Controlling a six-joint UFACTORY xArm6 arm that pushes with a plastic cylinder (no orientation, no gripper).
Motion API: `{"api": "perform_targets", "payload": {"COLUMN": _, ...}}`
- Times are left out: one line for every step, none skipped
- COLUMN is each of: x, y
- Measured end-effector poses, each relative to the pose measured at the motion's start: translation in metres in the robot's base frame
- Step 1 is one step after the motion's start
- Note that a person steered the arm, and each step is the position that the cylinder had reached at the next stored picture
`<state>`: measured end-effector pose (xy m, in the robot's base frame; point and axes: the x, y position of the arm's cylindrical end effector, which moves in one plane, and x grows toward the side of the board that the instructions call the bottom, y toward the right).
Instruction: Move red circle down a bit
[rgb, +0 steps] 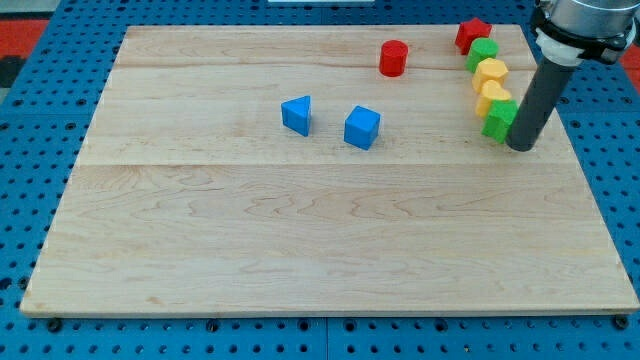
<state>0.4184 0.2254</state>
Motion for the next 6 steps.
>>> {"api": "perform_targets", "payload": {"x": 0.000, "y": -0.010}}
{"api": "perform_targets", "payload": {"x": 0.000, "y": -0.013}}
{"api": "perform_targets", "payload": {"x": 0.007, "y": -0.014}}
{"api": "perform_targets", "payload": {"x": 0.032, "y": -0.032}}
{"api": "perform_targets", "payload": {"x": 0.025, "y": -0.067}}
{"api": "perform_targets", "payload": {"x": 0.004, "y": -0.096}}
